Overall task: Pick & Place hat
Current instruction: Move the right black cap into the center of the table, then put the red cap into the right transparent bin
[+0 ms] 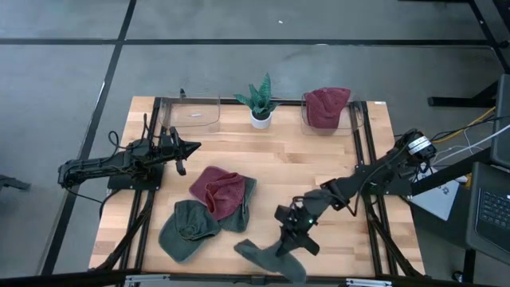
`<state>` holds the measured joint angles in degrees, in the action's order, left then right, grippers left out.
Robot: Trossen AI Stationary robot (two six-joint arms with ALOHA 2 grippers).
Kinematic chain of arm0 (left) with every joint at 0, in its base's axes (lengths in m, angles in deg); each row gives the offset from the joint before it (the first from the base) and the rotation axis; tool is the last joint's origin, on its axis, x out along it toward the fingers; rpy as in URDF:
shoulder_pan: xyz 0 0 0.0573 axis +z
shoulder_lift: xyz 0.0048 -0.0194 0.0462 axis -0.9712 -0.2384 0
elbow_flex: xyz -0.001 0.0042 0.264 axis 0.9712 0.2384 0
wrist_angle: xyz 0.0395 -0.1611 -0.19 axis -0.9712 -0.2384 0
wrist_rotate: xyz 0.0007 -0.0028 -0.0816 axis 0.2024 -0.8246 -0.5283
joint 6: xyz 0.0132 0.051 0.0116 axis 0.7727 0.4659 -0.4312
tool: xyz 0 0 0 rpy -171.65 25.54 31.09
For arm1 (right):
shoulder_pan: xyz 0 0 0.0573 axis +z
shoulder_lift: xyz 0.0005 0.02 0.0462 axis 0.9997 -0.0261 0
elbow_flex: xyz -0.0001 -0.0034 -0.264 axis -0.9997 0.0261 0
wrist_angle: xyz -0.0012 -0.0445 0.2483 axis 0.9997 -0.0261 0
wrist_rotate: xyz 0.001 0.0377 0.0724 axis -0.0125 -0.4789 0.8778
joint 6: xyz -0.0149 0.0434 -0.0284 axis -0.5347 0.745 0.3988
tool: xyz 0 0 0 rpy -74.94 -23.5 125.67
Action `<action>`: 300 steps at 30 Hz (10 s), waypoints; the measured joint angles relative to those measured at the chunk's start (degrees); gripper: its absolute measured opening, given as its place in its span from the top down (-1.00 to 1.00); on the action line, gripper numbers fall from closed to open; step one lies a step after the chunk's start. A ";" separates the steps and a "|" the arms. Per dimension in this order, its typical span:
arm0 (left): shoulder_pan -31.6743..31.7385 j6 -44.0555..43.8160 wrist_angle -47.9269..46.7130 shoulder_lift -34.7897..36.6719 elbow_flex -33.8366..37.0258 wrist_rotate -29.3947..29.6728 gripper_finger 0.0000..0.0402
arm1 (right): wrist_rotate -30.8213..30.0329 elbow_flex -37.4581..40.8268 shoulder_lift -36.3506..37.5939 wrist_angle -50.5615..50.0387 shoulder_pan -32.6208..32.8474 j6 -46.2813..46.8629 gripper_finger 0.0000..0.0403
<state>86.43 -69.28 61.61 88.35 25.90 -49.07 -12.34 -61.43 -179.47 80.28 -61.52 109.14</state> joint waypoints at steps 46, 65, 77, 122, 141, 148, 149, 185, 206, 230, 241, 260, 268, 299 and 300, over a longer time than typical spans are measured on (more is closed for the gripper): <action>0.01 0.00 0.01 0.01 0.01 0.00 0.98 | -6.12 -6.01 -24.44 31.88 -18.62 21.24 0.90; 0.01 0.00 0.01 0.00 0.01 0.00 0.98 | -1.82 -2.89 -22.43 24.67 -19.61 17.10 0.86; 0.02 0.00 0.00 0.00 0.02 0.00 0.98 | -2.16 -2.89 -13.75 -3.52 -20.94 -0.41 0.79; 0.00 0.00 0.01 0.02 0.01 0.00 0.98 | -14.81 -14.60 -1.29 -57.43 -23.00 -54.98 0.34; 0.00 0.00 0.02 0.02 0.02 0.00 0.98 | -23.48 -45.25 -19.77 -72.36 -21.43 -78.15 0.34; 0.02 0.00 0.00 0.02 0.01 0.00 0.98 | -22.60 -50.87 -26.04 -74.05 -19.70 -80.01 0.34; 0.01 0.00 0.01 0.02 0.00 0.00 0.98 | -22.60 -51.10 -26.50 -74.08 -19.50 -80.03 0.34; 0.02 0.00 0.01 0.02 0.00 0.00 0.98 | -8.44 -43.64 -13.73 -80.54 -18.38 -63.71 0.34; 0.00 0.00 0.00 0.02 0.00 0.00 0.98 | -20.65 -1.98 13.03 -48.16 -15.70 -51.86 0.34; 0.00 0.00 0.00 0.02 0.01 0.00 0.98 | -15.67 -4.62 -8.56 -18.51 -22.82 -49.45 0.34; 0.02 0.00 0.02 0.02 0.02 0.00 0.98 | -15.71 -12.98 -17.62 -18.41 -25.33 -44.99 0.34; 0.00 0.00 0.02 0.02 0.00 0.00 0.98 | -18.15 -13.77 -23.41 -19.26 -25.77 -41.32 0.34; 0.02 0.00 0.00 0.02 0.02 0.00 0.98 | -15.15 -13.77 -24.46 -18.23 -26.58 -40.89 0.71; 0.02 0.00 0.00 0.02 0.00 0.00 0.98 | -28.03 -41.95 -24.46 -50.52 -26.82 -69.99 0.99; 0.02 0.00 0.01 0.02 0.02 0.00 0.98 | -28.94 -42.89 -24.46 -51.37 -26.84 -70.45 0.99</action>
<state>86.45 -69.28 61.62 88.37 25.92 -49.07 -41.28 -104.32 -203.92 28.91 -88.36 38.69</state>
